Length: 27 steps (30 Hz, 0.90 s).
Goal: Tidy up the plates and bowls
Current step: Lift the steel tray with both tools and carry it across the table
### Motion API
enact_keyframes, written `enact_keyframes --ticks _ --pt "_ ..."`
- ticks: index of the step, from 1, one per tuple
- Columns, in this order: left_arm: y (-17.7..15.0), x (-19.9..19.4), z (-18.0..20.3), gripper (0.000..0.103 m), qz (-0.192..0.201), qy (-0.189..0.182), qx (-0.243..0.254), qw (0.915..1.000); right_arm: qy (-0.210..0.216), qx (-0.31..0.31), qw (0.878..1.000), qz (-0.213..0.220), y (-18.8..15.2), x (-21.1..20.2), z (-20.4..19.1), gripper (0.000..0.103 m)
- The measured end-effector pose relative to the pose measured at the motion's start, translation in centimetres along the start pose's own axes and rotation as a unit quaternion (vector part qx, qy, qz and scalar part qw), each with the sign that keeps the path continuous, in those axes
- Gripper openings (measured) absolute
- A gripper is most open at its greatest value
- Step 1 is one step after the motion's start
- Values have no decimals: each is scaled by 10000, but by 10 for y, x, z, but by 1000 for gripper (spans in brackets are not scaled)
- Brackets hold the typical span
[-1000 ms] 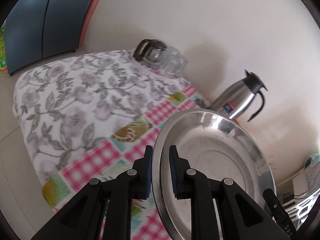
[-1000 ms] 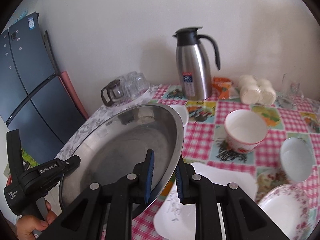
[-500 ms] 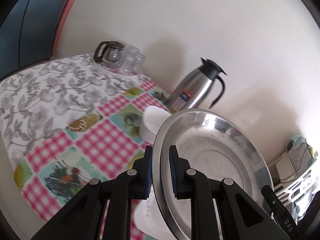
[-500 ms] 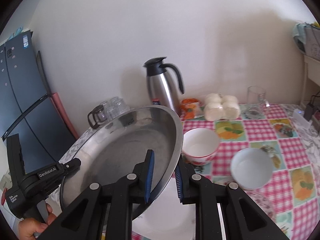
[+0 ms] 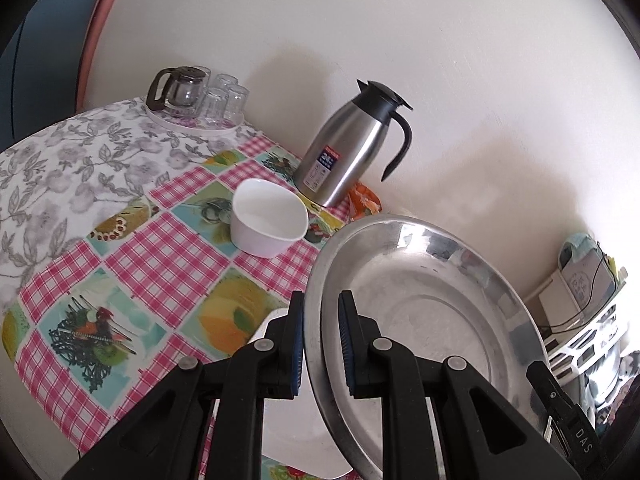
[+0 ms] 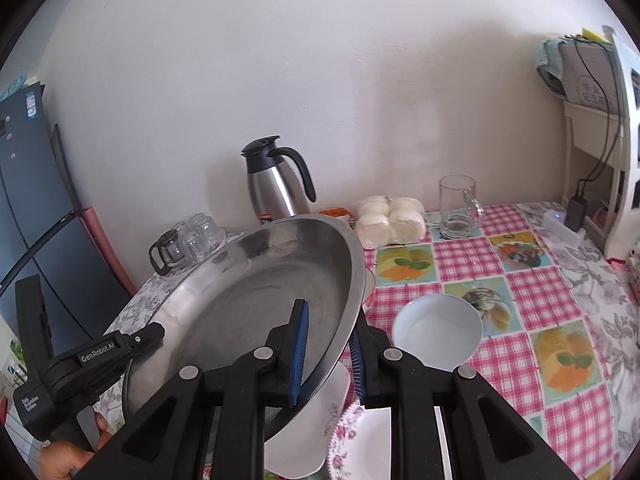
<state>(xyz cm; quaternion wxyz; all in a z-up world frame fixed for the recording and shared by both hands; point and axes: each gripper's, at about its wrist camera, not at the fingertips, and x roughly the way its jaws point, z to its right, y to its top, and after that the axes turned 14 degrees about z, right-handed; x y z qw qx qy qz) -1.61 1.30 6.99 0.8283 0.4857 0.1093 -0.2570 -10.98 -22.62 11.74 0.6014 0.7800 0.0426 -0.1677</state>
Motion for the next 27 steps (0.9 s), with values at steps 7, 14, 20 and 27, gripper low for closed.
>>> enact_keyframes --ticks 7,14,20,27 --pt "-3 2 3 17 -71 19 41 10000 -68 74 9999 -54 -2 1 6 21" --pt "-12 17 -5 17 -368 327 58 9988 -103 44 9996 -246 -14 12 6 21" --pt "-23 33 -18 17 -735 674 4 9950 -159 99 9974 -689 -40 35 13 21" --pt "-26 41 -28 17 -870 881 -6 9923 -182 154 9934 -1118 -63 54 18 21"
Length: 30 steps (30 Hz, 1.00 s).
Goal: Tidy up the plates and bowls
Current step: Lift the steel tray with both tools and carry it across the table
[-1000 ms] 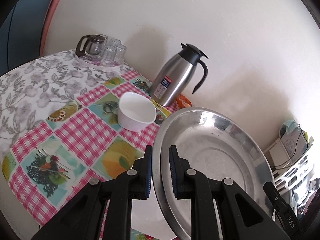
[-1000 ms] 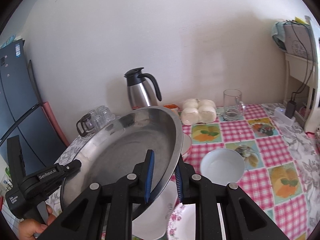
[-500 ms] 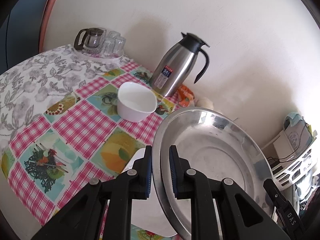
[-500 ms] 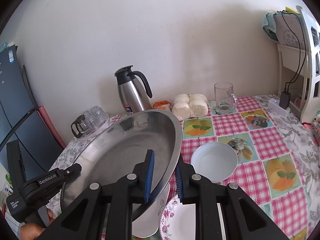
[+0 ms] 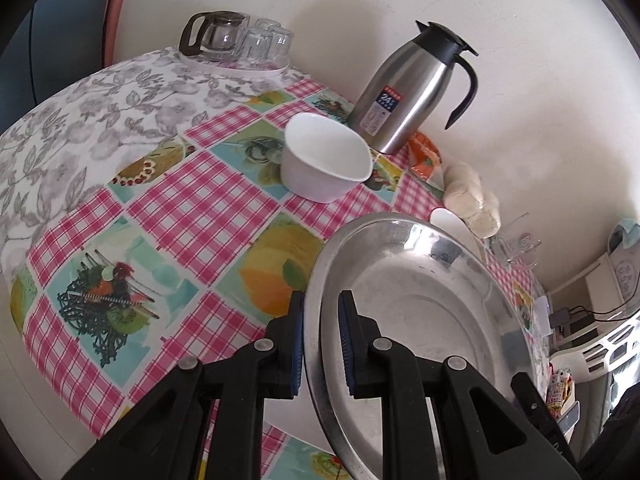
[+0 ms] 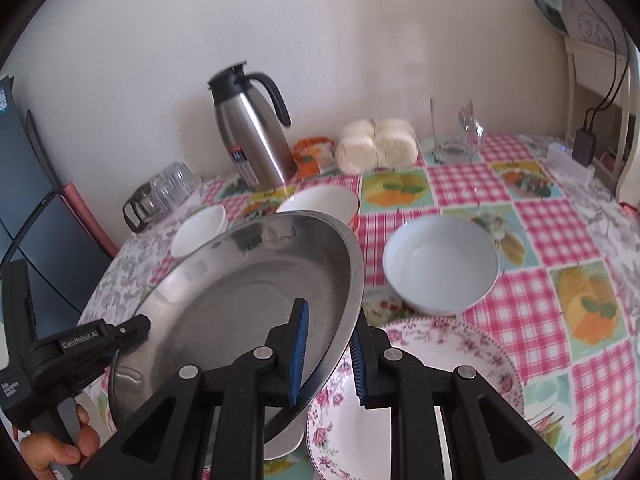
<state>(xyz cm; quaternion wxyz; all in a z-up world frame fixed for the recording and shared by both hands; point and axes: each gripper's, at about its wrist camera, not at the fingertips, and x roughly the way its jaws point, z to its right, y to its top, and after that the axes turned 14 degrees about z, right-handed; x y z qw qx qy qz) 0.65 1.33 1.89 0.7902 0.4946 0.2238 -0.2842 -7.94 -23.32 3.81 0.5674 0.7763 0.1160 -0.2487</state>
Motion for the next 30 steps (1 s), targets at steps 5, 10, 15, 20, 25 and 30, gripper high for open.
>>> enact_keyframes --ticks 5,10,15,20,25,30 --pt "-2 10 -6 17 -125 181 19 9998 1 -20 9998 -216 -10 12 -1 21" --pt "-4 14 -14 17 -238 319 -67 9992 -1 -158 9990 -411 -18 19 -6 22" --pt "-6 17 -16 17 -324 418 -25 9986 -17 -252 9981 -555 -23 25 -9 22" --pt "-7 20 -19 17 -466 475 -71 9978 -36 -271 9968 -746 -28 31 -7 22" --pt "-10 22 -19 17 -568 548 -16 9969 -110 -437 9953 -863 -32 34 -10 22" --pt "-12 26 -25 17 -732 675 -75 9950 -148 -555 9931 -1023 -36 39 -11 22"
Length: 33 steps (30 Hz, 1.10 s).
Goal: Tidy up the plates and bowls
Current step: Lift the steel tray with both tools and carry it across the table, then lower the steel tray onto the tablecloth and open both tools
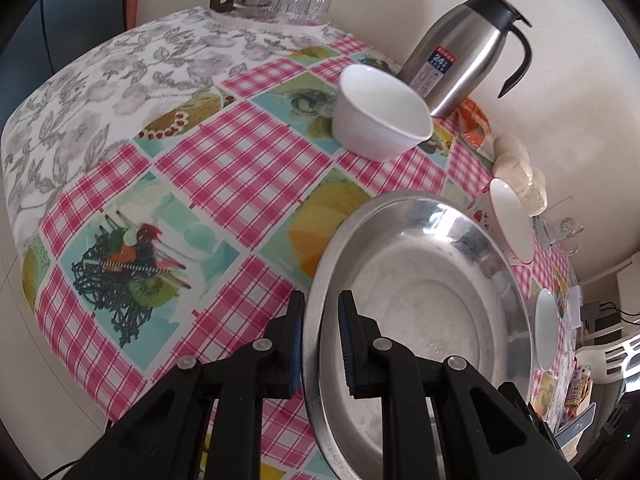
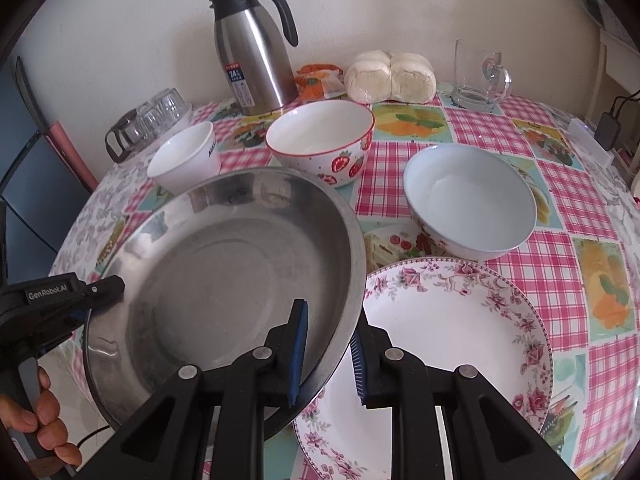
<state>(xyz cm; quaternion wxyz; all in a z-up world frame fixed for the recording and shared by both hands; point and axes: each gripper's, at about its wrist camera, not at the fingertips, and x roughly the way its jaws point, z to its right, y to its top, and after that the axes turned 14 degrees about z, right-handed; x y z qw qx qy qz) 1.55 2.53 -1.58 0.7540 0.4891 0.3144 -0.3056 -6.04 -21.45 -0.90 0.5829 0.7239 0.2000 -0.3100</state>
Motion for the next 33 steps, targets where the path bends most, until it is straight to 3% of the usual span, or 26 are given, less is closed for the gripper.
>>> enact_keyframes --ticks 10,33 --pt "-7 14 -7 17 -380 144 12 9992 -68 -91 9994 -316 -6 10 0 22" --pt "-6 9 -8 18 -309 153 -108 9993 -67 -98 9993 -366 -6 10 1 23"
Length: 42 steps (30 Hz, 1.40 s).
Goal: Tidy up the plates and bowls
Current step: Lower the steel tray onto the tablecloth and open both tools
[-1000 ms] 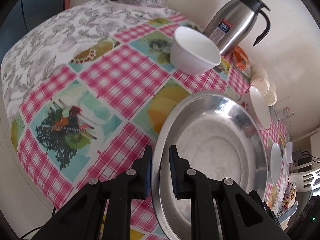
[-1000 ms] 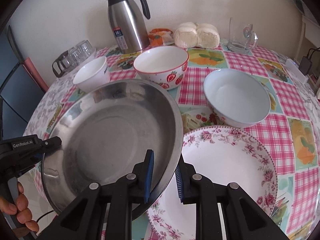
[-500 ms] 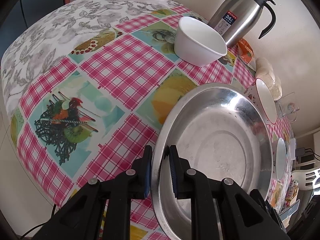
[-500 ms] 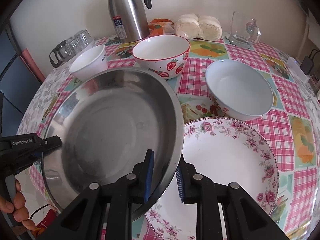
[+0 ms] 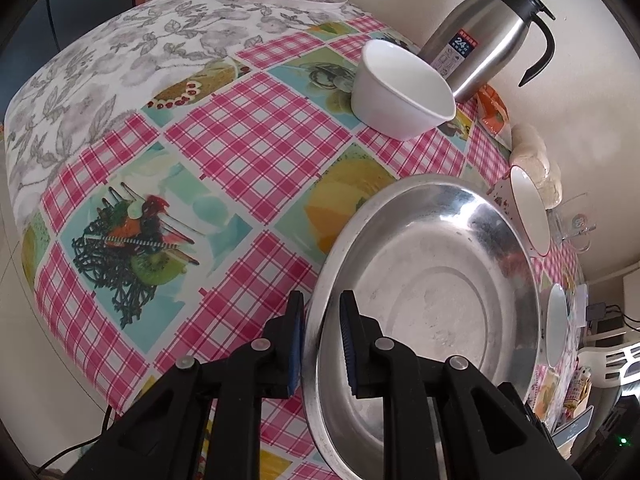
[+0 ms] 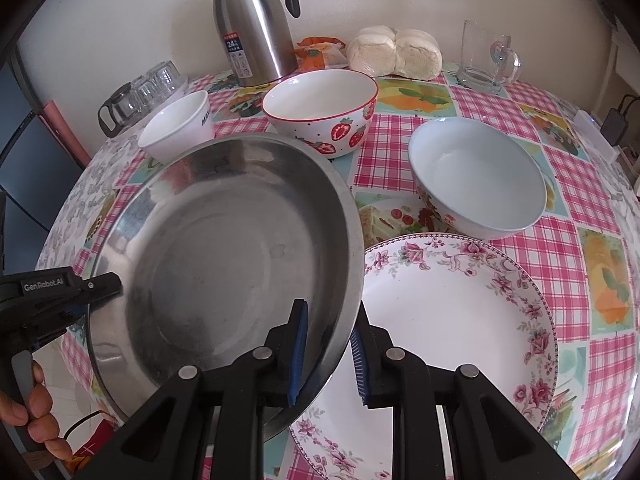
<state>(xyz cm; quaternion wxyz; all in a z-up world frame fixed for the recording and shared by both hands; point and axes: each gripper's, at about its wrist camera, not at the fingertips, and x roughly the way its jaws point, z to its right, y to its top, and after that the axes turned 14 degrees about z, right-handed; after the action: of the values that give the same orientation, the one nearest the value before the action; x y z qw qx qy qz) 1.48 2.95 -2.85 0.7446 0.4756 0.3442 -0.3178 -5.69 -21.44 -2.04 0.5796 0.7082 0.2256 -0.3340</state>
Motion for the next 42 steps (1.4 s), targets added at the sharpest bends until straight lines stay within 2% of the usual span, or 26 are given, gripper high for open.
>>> enact_keyframes --ticks 4,15,16,19,20,21,23,25,28,30,32,38,42 --pt "3 -4 0 18 69 1 -15 10000 -14 80 10000 17 1 -3 4 30" --pt "14 -27 4 19 604 17 47 9982 -65 464 9979 447 13 -26 19 30" --pt "15 -31 5 21 673 10 94 9977 -61 503 9974 514 15 -29 20 30" --pt "16 -36 11 37 814 32 236 9964 -59 565 9962 660 18 -36 22 30" --pt "16 -37 13 38 854 44 293 9959 -55 581 9959 695 19 -37 22 32" --pt "16 -38 14 38 866 38 341 9957 -52 590 9956 721 19 -38 21 35" --pt "15 -38 18 43 851 -8 437 9954 -59 556 9957 745 20 -39 19 50" --pt "14 -38 22 53 828 -21 533 9951 -82 478 9960 754 20 -39 16 51" --pt "10 -40 30 60 816 49 729 9940 -104 339 9966 739 20 -37 9 59" --pt "8 -39 35 71 804 108 900 9926 -109 266 9969 739 19 -36 7 62" --pt "4 -38 40 83 789 169 1069 9910 -139 223 9968 756 19 -36 7 70" --pt "-5 -35 53 88 823 340 1524 9843 -292 312 9961 777 20 -34 14 84" --pt "-10 -39 63 93 969 356 1785 9785 -353 391 9954 805 20 -36 18 88"
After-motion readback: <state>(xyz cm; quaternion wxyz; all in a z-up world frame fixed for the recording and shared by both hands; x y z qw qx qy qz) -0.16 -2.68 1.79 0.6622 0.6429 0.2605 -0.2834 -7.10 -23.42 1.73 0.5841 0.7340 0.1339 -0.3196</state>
